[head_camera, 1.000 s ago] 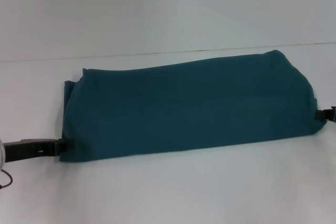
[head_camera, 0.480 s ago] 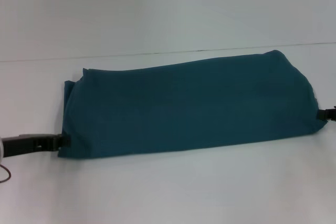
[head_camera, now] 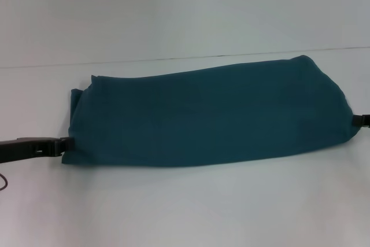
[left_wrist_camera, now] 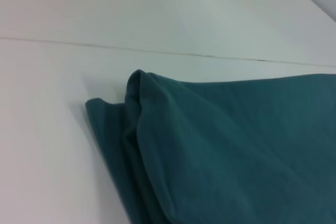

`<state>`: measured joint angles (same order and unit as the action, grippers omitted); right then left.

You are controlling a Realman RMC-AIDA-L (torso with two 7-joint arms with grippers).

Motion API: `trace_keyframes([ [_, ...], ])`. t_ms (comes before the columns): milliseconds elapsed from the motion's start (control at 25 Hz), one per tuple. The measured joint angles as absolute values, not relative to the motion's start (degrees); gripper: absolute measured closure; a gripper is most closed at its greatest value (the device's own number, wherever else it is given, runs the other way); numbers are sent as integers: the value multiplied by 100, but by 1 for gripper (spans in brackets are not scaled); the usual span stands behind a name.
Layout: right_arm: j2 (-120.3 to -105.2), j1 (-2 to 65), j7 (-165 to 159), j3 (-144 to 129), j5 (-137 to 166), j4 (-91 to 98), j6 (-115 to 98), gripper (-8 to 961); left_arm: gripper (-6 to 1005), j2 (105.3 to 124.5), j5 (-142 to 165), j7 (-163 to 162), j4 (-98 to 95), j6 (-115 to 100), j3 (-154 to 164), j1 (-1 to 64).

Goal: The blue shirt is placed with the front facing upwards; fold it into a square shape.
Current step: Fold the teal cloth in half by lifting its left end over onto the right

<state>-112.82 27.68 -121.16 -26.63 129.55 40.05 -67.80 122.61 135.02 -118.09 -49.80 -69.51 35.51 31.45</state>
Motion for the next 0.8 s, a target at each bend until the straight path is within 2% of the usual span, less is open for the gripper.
trace_keyframes([
  [800,-11274,2663,-12169,-2610,12954,4008,-6756,954,997,12244,13517,-11836,-5071,-6958,3522,3095],
])
